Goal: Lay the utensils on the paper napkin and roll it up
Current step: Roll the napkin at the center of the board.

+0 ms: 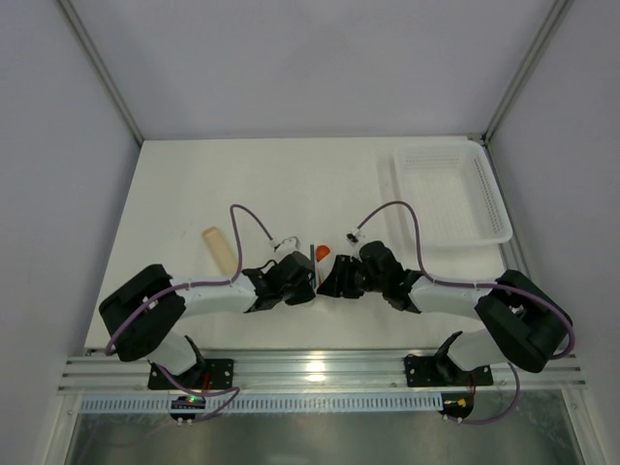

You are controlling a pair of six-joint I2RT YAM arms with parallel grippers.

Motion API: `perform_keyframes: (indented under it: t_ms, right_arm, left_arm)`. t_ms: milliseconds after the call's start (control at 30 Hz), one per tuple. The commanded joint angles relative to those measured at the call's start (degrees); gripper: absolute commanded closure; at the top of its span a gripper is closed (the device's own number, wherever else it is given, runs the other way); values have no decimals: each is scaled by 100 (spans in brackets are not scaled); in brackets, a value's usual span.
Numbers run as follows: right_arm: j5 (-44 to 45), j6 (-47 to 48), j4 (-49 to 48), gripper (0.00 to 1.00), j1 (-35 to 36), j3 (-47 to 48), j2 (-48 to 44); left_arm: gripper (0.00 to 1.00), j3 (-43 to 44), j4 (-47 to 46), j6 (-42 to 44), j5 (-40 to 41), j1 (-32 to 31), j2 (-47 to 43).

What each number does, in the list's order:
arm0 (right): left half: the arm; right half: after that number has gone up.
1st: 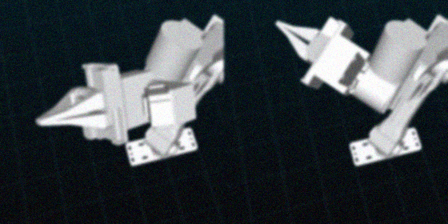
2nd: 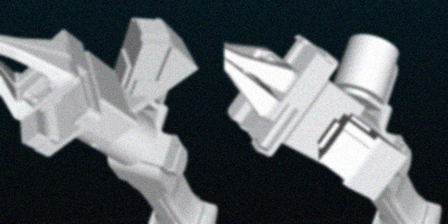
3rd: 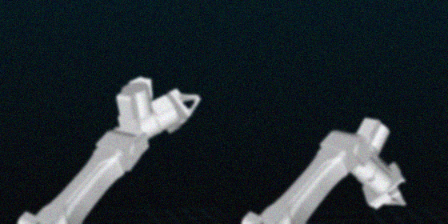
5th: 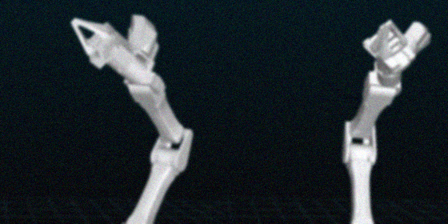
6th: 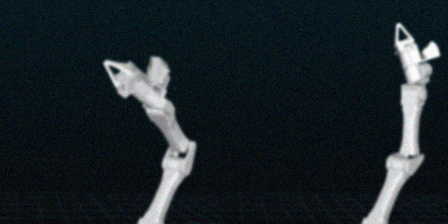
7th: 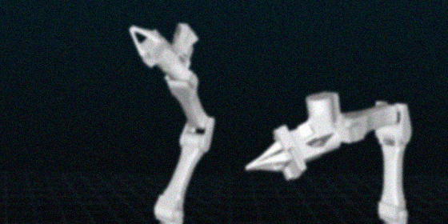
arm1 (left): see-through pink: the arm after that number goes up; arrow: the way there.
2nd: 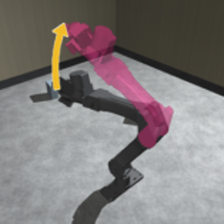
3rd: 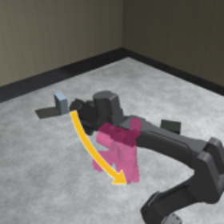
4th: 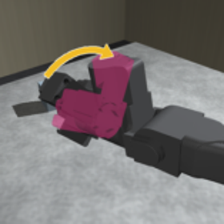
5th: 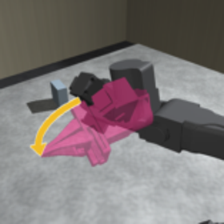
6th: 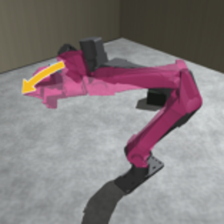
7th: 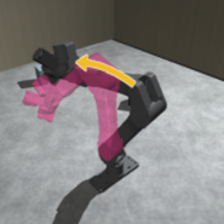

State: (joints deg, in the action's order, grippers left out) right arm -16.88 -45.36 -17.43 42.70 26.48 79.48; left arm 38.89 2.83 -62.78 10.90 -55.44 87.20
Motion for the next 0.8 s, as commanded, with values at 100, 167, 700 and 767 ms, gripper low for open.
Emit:
perform_keyframes:
  t_ms: [100,167,700,767]
  right_arm:
    - [-96,81,-226,52,63,182,85]
    - [-122,80,-252,52,72,182,103]
    - [-368,1,-595,52,81,85,357]
    - [-403,-7,-630,53,81,77,401]
  left_arm:
    - [100,-5,271,47,185,-28,-124]
    - [100,-13,279,47,185,-28,-142]
    - [100,-31,262,-6,202,-46,-150]
    - [100,-31,262,-15,202,-46,-150]
